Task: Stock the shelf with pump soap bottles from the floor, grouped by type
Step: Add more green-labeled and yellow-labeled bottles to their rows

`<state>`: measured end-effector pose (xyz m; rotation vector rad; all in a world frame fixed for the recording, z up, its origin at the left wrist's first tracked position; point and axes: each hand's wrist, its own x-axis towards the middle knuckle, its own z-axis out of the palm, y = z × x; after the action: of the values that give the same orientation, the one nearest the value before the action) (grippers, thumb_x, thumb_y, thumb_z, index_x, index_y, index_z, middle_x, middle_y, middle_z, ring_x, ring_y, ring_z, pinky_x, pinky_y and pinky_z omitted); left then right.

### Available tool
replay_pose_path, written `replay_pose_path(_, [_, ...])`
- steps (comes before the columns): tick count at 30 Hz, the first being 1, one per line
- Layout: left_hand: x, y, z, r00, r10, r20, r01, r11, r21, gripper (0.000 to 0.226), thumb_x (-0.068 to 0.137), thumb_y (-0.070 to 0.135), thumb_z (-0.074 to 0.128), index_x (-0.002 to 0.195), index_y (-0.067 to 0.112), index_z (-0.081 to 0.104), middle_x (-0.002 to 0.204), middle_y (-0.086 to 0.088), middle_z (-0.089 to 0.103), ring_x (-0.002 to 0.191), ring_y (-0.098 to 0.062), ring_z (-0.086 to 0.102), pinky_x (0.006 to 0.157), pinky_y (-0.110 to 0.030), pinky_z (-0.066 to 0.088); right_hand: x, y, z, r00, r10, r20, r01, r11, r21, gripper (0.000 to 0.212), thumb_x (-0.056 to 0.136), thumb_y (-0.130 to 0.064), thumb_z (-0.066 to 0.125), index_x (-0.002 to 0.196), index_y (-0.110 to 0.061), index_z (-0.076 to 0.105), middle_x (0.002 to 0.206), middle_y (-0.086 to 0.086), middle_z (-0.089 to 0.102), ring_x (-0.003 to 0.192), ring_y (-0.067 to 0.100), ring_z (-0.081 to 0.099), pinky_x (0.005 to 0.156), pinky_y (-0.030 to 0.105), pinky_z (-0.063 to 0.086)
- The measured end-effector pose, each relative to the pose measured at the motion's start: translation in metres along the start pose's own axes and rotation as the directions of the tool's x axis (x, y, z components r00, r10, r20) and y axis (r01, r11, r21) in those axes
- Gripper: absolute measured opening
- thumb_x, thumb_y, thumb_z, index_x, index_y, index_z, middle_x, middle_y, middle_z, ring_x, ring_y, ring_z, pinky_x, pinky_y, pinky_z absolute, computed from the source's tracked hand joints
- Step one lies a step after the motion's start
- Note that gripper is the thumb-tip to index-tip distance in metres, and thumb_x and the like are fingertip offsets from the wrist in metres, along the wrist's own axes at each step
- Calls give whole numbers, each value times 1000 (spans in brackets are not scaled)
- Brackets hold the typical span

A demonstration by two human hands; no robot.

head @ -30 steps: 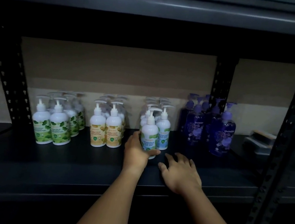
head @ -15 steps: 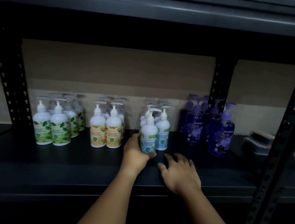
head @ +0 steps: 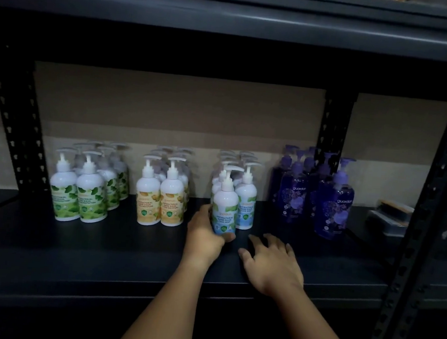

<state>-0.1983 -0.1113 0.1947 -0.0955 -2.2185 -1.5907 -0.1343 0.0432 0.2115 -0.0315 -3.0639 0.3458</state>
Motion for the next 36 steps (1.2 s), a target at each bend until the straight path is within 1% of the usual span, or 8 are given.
replay_pose_path(10, [-15, 10, -15, 991, -127, 38, 116, 971, 210, 103, 57, 23, 103, 144, 7, 50, 139, -11, 59, 125, -25, 59, 94, -22, 44, -6, -2, 0, 998, -3, -65, 4, 1000, 10, 62, 104, -58, 29, 158, -27, 34, 166, 8, 28, 154, 25, 20, 127, 45, 11])
replay_pose_path(16, [-60, 25, -42, 993, -48, 108, -1, 910, 415, 61, 86, 38, 83, 135, 11, 59, 133, -5, 68, 123, -20, 63, 97, -25, 47, -28, -12, 4, 973, 3, -231, 10, 998, 55, 50, 105, -52, 38, 144, -25, 55, 153, 0, 49, 139, 21, 43, 114, 34, 31])
replay_pose_path(19, [-89, 24, -58, 993, 49, 108, -92, 893, 441, 39, 94, 38, 73, 125, 16, 67, 124, 0, 72, 116, -15, 67, 96, -27, 53, -50, -28, 21, 954, -7, -301, 25, 998, 54, 54, 105, -54, 33, 148, -27, 52, 155, 1, 48, 141, 20, 40, 116, 33, 29])
replay_pose_path(23, [-124, 26, -91, 994, 103, 41, -111, 937, 332, 16, 91, 22, 77, 106, 17, 75, 89, 13, 75, 91, -3, 71, 74, -1, 42, -88, -59, 42, 903, -103, -418, 168, 978, 123, 44, 100, -48, 50, 135, -27, 65, 137, 0, 59, 124, 23, 49, 103, 39, 42])
replay_pose_path(26, [-154, 15, -125, 992, 123, -20, -113, 956, 270, 15, 90, 18, 78, 104, 21, 76, 80, 24, 71, 86, 5, 69, 75, 1, 42, -114, -80, 67, 824, -139, -550, 327, 909, 260, 32, 93, -37, 66, 120, -21, 73, 122, 0, 60, 110, 23, 54, 90, 40, 50])
replay_pose_path(28, [-176, -10, -148, 996, 83, -8, -79, 968, 239, 18, 92, 23, 78, 109, 26, 75, 95, 21, 75, 98, 10, 67, 84, -2, 45, -128, -94, 92, 854, -144, -499, 370, 844, 389, 28, 95, -34, 67, 121, -24, 71, 118, -4, 55, 107, 17, 53, 87, 35, 52])
replay_pose_path(31, [-216, -76, -186, 991, -119, 55, 100, 958, 267, 26, 95, 24, 76, 119, 28, 71, 109, 19, 75, 108, 9, 65, 92, -8, 46, -151, -111, 146, 939, -233, -253, 335, 784, 523, 29, 99, -34, 64, 127, -28, 66, 116, -10, 48, 94, 7, 56, 78, 24, 50])
replay_pose_path(36, [-291, -187, -247, 904, -427, 29, 390, 848, 358, 41, 86, -11, 63, 114, 17, 71, 106, 8, 75, 108, -8, 70, 87, -13, 52, -180, -128, 245, 932, -316, 178, 155, 790, 593, 26, 96, -22, 70, 122, -24, 70, 119, -3, 60, 97, 10, 65, 87, 26, 55])
